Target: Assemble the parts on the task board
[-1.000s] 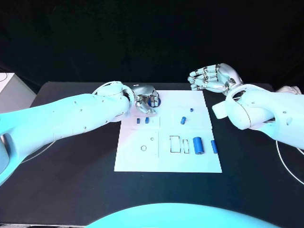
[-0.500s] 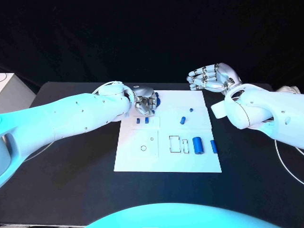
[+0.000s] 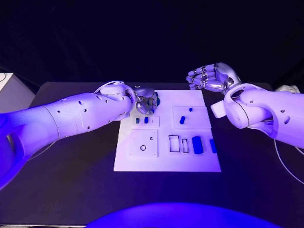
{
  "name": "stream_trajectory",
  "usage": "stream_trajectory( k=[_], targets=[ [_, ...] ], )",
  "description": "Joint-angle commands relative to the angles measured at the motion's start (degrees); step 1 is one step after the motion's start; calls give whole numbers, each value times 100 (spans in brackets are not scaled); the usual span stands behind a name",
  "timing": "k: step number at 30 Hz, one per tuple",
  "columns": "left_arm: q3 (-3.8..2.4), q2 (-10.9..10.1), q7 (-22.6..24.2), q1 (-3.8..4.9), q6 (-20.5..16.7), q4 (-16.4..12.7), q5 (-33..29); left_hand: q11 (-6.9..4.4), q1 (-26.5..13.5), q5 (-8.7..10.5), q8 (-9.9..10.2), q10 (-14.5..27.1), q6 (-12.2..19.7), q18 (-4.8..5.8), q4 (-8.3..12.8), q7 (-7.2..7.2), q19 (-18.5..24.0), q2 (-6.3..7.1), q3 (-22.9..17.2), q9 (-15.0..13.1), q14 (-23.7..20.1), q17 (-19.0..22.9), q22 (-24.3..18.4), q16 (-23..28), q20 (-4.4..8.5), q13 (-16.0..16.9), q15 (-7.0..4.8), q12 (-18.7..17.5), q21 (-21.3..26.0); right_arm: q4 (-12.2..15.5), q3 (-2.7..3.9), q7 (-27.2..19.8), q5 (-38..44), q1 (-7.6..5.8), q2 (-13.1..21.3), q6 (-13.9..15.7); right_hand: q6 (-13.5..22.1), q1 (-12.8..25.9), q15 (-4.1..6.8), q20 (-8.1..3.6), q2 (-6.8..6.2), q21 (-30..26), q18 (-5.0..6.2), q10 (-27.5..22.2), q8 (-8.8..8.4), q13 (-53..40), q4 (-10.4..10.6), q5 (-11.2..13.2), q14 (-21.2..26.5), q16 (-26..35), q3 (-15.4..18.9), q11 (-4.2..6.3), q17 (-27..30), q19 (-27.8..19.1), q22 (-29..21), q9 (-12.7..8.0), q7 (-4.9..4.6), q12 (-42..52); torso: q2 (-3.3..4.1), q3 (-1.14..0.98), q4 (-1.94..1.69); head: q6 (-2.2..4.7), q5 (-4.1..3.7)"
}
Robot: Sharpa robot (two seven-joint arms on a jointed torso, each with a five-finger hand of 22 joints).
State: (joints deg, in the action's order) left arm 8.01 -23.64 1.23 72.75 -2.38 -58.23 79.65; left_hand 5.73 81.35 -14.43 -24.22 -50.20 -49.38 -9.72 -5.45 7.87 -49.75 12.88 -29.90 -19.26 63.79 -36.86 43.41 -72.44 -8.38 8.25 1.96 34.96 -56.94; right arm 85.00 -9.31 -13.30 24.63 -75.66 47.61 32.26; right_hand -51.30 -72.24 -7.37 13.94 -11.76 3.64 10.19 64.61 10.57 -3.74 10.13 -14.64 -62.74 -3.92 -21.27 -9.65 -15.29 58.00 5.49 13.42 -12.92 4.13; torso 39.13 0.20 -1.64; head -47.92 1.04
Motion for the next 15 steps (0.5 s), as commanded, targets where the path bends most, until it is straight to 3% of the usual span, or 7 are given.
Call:
stream_trajectory(
  k=[1,8,15],
  targets=[
    [2,26,70,-17,128,14,-2,-12,-17,30,26,-56,-51,-77,4,12,13,-58,-47,9,45,-27,15,-36,38,-18,-2,-36,-25,8,1,-51,51,3,-3,-93,-2,-18,-15,-2,45,5,36,-16,-35,7,-27,-32,42,16,1,-3,5,-26,-6,-6,-30,-18,-4,-1,-9,-10,-7],
    [8,34,78,-33,194,28,-16,-25,-32,38,46,-123,-99,-76,30,4,22,-66,-67,18,115,-117,48,-113,43,-48,-12,-76,-61,9,1,-51,51,3,0,-97,-9,-26,-14,-1,56,9,37,-16,-38,7,-31,-32,41,11,-1,-3,19,-29,-20,-7,-31,-15,-7,1,-8,-21,-10],
    [11,35,68,-42,199,44,-19,-75,-31,46,88,-397,-262,-80,134,2,13,-131,-142,28,412,-496,150,-372,75,-115,-57,-175,-190,8,1,-52,51,3,-1,-97,-9,-26,-14,-1,56,9,37,-16,-38,7,-31,-32,41,11,-1,-3,19,-29,-20,-7,-31,-15,-10,4,-13,-21,-13]
  ],
)
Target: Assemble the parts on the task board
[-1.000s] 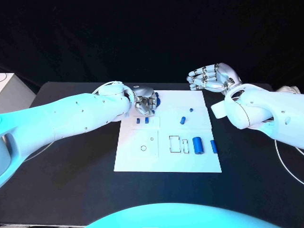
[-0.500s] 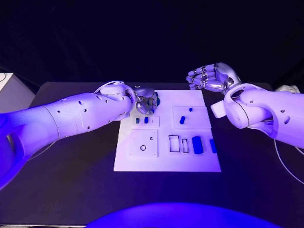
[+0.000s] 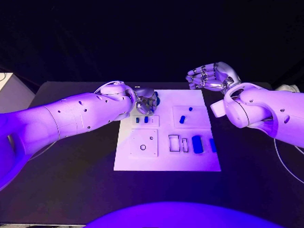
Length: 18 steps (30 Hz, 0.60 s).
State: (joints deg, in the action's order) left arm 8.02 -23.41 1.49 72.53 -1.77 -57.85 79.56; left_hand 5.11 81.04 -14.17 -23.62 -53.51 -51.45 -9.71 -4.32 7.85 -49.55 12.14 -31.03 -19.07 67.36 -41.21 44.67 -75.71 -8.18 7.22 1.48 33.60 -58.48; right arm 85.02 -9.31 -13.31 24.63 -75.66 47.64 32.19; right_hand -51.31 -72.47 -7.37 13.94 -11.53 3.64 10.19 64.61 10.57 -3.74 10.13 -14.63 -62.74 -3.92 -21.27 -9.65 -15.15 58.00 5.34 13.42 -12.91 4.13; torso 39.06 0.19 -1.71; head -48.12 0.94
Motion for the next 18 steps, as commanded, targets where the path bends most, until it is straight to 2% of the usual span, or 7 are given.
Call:
stream_trajectory(
  k=[1,5,10,18],
  targets=[
    [10,12,42,-22,128,8,-10,-21,13,26,33,-102,-74,-82,39,6,-11,-72,-45,8,87,-100,35,-69,60,-18,-17,-51,-53,6,1,-53,50,3,-4,-90,-9,-4,-14,-1,33,9,38,-16,-38,7,-31,-32,41,11,-1,-2,5,-29,-5,-7,-31,-15,-2,6,-5,-2,-2],
    [11,11,42,-27,28,18,-10,-62,65,55,53,-323,-217,-76,155,15,-74,-159,-125,-12,281,-331,156,-200,100,-54,-57,-144,-197,6,1,-55,50,3,-5,-91,-9,-4,-14,-1,33,9,38,-16,-38,7,-31,-32,41,11,-1,-2,5,-29,-5,-7,-31,-15,-1,6,-3,3,0],
    [11,-3,90,-33,-220,22,-39,-112,126,77,81,-598,-417,-6,350,-4,-398,-255,-222,-51,608,-761,579,-388,164,-71,-114,-272,-576,4,1,-58,50,3,-7,-93,-9,-4,-14,-1,33,9,38,-16,-38,7,-31,-32,41,11,-1,-2,5,-29,-5,-7,-31,-15,-1,6,-2,10,5],
    [8,-87,206,-42,-505,-54,-156,-113,122,74,172,-723,-474,32,493,-2,-555,-277,-307,-58,695,-797,808,-406,198,-75,-128,-407,-787,0,1,-63,50,3,-12,-98,-16,-4,-14,0,41,12,38,-13,-38,6,-31,-31,39,7,-1,-2,14,-29,-14,-7,-30,-13,-2,7,1,25,4]
  ],
)
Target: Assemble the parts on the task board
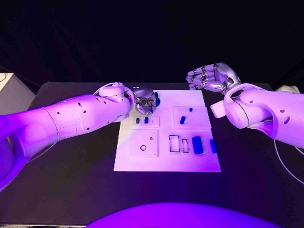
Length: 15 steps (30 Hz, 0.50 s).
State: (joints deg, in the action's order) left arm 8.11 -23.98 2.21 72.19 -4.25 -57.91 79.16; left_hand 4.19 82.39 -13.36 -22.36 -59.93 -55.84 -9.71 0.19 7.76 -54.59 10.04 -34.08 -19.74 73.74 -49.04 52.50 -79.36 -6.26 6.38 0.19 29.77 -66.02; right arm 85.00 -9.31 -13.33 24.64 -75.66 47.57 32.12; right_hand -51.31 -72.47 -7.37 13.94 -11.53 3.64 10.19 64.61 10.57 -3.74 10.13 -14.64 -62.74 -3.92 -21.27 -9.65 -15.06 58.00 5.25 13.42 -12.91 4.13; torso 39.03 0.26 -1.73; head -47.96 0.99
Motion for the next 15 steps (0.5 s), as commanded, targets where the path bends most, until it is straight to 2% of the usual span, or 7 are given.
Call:
stream_trajectory(
  k=[1,3,6,12,15],
  targets=[
    [-2,-59,153,-9,-284,-81,-142,-18,-14,-10,54,-85,-37,35,51,9,-60,-68,-8,9,62,-16,40,-41,8,9,3,-37,-46,2,1,-61,50,3,-6,-91,-16,-4,-14,0,41,12,38,-13,-38,6,-31,-31,39,7,-1,-2,5,-29,-5,-7,-30,-13,-1,0,4,13,-4],
    [-10,-119,182,-11,-327,-153,-194,-11,-26,-9,68,-91,-37,37,61,16,-66,-65,-12,9,73,-28,55,-45,8,8,8,-55,-61,1,1,-62,50,4,-6,-92,-16,-4,-14,0,41,12,38,-13,-38,6,-31,-31,39,7,-1,-2,5,-29,-5,-7,-30,-13,-1,-1,6,16,-4],
    [-73,-242,213,-12,-369,-306,-299,-6,-53,-4,84,-101,-42,44,63,22,-85,-60,-7,9,88,-41,84,-51,7,7,14,-78,-84,0,1,-63,50,4,-5,-93,-16,-4,-14,0,41,12,38,-13,-38,6,-31,-31,39,7,-1,-2,5,-29,-5,-7,-30,-13,-3,-2,2,27,-8],
    [-313,-566,207,-10,-328,-703,-541,-2,-89,1,100,-117,-53,47,67,26,-85,-49,6,5,99,-42,95,-54,3,7,19,-107,-95,-1,1,-62,50,7,8,-90,-16,-4,-14,0,41,12,38,-13,-38,6,-31,-31,39,7,-1,-2,5,-29,-5,-7,-30,-13,-14,-8,-13,44,-13],
    [-395,-707,134,-7,-226,-849,-641,1,-113,2,111,-125,-58,49,69,30,-86,-40,17,3,103,-39,103,-54,0,7,22,-127,-100,-1,1,-61,50,7,12,-91,-24,-7,-13,0,46,14,38,-10,-37,6,-33,-30,40,6,-2,0,13,-30,-13,-7,-27,-10,-18,-9,-19,59,-8]
  ],
)
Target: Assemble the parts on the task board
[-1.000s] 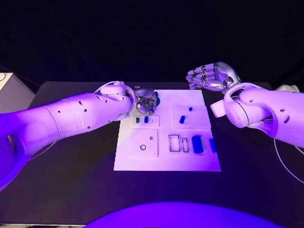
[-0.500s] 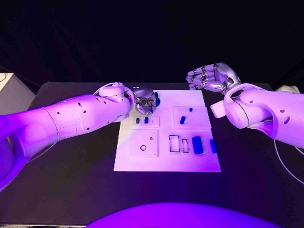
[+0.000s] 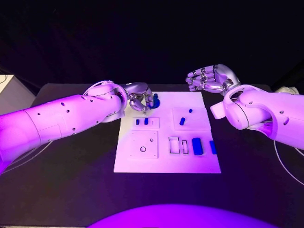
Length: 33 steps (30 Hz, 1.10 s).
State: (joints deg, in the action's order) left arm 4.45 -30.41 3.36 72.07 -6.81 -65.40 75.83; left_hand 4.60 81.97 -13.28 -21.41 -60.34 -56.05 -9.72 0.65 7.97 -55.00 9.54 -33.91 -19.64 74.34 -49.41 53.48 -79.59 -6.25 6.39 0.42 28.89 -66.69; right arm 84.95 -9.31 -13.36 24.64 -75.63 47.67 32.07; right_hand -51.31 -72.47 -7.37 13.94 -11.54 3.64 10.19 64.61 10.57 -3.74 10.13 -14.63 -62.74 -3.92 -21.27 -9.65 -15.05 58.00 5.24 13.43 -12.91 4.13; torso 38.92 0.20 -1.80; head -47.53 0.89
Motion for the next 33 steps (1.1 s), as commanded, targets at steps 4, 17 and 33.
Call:
stream_trajectory(
  k=[4,17,33],
  targets=[
    [-95,-221,-91,12,211,-199,-382,-38,-89,-5,22,-95,-47,56,23,14,-67,11,9,-10,55,-22,31,-38,-3,8,2,-50,-50,4,1,-55,50,4,9,-87,-24,-7,-14,0,46,14,38,-10,-37,6,-33,-30,40,6,-1,0,12,-30,-12,-7,-27,-10,-16,-6,-24,19,9],
    [-94,-245,-265,10,526,-49,-213,-38,-104,-3,26,-104,-54,58,23,14,-73,17,19,-12,56,-12,41,-37,-6,9,4,-60,-56,12,1,-51,50,5,15,-88,-24,-7,-14,0,46,14,38,-10,-37,6,-33,-30,40,6,-1,0,12,-30,-12,-7,-27,-10,2,1,-11,18,39],
    [-31,-87,-241,-2,649,183,-146,-42,-111,-2,36,-114,-60,59,35,7,-75,29,29,-15,60,-12,47,-38,-9,10,3,-78,-59,14,1,-50,50,5,5,-88,-24,-7,-14,0,46,14,38,-10,-37,6,-33,-30,40,6,-1,0,12,-30,-12,-7,-27,-10,-5,3,-18,-2,38]
  ],
)
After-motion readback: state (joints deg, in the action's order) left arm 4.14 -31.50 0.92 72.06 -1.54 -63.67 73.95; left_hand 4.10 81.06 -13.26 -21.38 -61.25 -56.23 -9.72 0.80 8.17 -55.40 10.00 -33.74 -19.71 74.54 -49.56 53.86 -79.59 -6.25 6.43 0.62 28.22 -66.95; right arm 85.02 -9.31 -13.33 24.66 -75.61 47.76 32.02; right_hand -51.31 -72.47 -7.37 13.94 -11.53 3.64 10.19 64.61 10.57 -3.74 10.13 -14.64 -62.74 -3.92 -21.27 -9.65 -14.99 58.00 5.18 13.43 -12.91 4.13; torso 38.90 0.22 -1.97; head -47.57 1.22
